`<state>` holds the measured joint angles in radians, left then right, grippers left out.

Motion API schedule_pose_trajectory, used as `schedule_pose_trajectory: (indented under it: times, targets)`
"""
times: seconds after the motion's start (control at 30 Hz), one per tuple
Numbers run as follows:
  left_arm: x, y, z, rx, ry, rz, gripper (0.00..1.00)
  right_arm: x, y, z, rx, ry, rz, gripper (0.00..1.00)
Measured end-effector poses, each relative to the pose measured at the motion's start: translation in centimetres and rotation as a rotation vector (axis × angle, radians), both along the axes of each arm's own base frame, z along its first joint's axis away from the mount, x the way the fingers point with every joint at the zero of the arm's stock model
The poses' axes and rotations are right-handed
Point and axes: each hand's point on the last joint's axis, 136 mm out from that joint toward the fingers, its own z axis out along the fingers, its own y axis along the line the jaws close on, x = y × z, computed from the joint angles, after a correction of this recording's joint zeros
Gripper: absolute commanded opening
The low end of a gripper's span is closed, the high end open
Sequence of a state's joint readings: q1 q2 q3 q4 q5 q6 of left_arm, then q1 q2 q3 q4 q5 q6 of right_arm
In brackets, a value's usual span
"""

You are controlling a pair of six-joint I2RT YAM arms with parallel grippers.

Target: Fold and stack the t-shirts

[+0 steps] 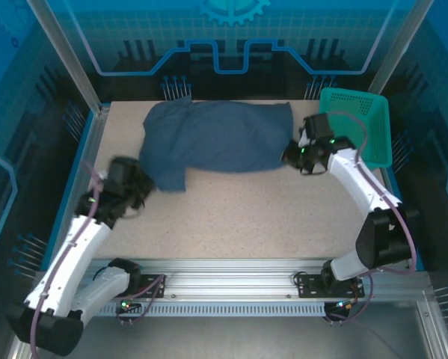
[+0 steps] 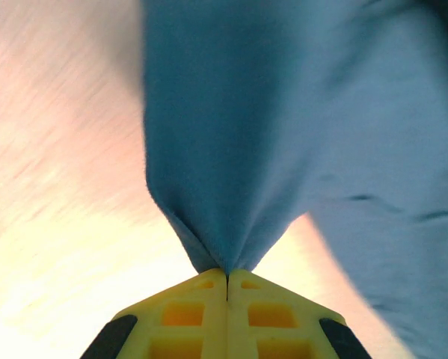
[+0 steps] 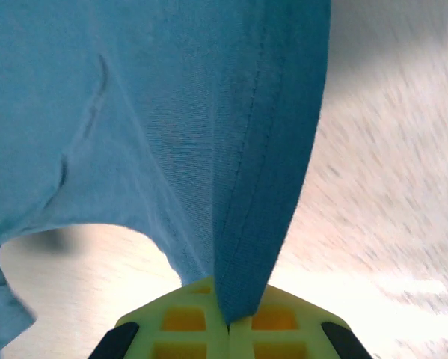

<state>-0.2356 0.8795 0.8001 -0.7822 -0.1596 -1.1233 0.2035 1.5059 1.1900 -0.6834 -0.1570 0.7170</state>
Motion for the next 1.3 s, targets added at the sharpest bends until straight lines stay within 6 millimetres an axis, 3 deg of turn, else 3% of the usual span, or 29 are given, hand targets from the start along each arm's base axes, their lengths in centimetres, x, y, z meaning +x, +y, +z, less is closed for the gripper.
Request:
schedule_pose_trajectory:
  times: [0.1, 0.17, 0.27, 0.47, 0.73, 1.0, 1.17, 1.3]
  targets:
    - [-3.9, -0.3, -8.2, -0.02, 0.254, 0.036, 0.0, -3.4, -1.3, -6.5, -0.077, 0.199, -0.027, 0.0]
    - [-4.6, -0.6, -10.3, -0.021, 0.353, 0.047, 0.0, -4.4, -2.0, -9.4, -0.128, 0.296, -0.038, 0.0]
    - [-3.6, -1.6, -10.4, -0.022, 0.38, 0.036, 0.0, -5.3, -3.1, -11.5, -0.198, 0.373, -0.05, 0.0]
    - [-1.1, -2.9, -7.9, -0.024, 0.301, 0.015, 0.0, -6.1, -5.2, -11.0, -0.31, 0.391, -0.081, 0.0]
    - [-1.8, -2.6, -8.3, -0.017, 0.325, 0.031, 0.0, -8.0, -7.3, -10.1, -0.376, 0.403, -0.137, 0.0]
    - [-3.8, -1.0, -7.7, 0.024, 0.34, 0.075, 0.0, -9.2, -9.1, -10.3, -0.413, 0.432, -0.174, 0.0]
    - [-4.3, -1.6, -9.9, -0.005, 0.366, 0.057, 0.0, -10.4, -9.3, -10.6, -0.42, 0.447, -0.172, 0.0]
    - [-4.7, -2.2, -10.9, 0.005, 0.431, 0.03, 0.37, -10.6, -9.4, -10.8, -0.425, 0.459, -0.174, 0.17]
